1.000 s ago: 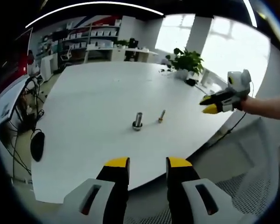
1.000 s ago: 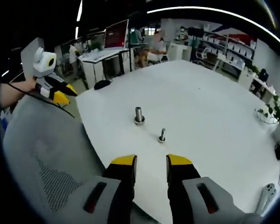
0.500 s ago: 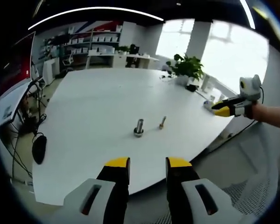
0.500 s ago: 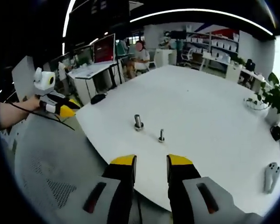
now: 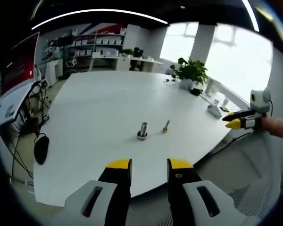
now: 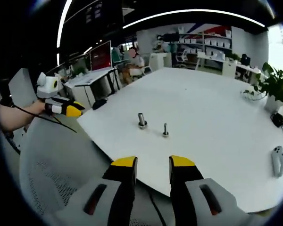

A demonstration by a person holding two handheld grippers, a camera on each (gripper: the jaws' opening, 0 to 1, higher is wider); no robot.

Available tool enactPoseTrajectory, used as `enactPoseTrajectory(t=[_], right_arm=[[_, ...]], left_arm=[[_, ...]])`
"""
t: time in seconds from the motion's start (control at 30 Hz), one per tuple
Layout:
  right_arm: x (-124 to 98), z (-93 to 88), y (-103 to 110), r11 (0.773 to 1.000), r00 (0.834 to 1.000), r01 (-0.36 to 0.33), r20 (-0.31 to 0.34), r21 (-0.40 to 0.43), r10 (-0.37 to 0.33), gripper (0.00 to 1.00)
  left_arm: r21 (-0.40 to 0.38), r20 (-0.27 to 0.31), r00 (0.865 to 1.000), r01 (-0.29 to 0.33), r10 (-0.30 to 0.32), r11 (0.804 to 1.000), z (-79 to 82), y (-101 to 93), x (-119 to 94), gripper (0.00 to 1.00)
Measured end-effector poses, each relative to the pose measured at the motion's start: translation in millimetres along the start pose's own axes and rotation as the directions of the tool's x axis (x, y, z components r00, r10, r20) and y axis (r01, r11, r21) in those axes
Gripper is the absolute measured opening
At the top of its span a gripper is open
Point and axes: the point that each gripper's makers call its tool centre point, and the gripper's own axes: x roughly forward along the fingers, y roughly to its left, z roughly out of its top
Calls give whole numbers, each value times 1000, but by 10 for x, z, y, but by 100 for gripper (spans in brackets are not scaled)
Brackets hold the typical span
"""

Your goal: Place the washer onto the threaded stud by aligning its center hole with the stud, sliding it down to the base, and recovering from edge contact or off-axis alignment until the washer reaches the visible bottom stop.

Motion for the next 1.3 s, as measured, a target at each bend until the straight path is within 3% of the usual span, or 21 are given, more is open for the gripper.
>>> enactPoseTrajectory(t=[0.37, 0.57, 0.63, 0.73, 0.97, 1.2, 1.3], right_arm=[[-53, 31, -66, 998, 998, 55, 34, 14, -55, 32], [5, -40, -99, 994, 999, 24, 29, 103, -27, 32], [23, -101, -101, 992, 1000, 18, -1, 125, -18, 32], [52, -149, -36, 997, 999, 5, -33, 71, -2, 35], [-4, -30, -67, 998, 999, 15, 39, 62, -17, 34], [-2, -1, -68, 999, 998, 17, 59, 43, -19, 34], [-18, -1, -106, 996, 997, 21, 71, 91, -28, 33]], left_arm=[[7, -10, 1000, 1, -1, 1000, -5, 7, 11, 27], [12, -16, 1000, 10, -10, 1000, -10, -9, 19, 26], [9, -31, 999, 18, -18, 1000, -25, -23, 45, 26], [10, -35, 999, 10, -10, 1000, -37, -15, 35, 26], [-11, -33, 999, 0, -1, 1000, -38, 5, 40, 26], [-12, -32, 999, -7, 7, 1000, -41, 22, 46, 26], [-3, -32, 999, -14, 14, 1000, -27, 24, 52, 25]])
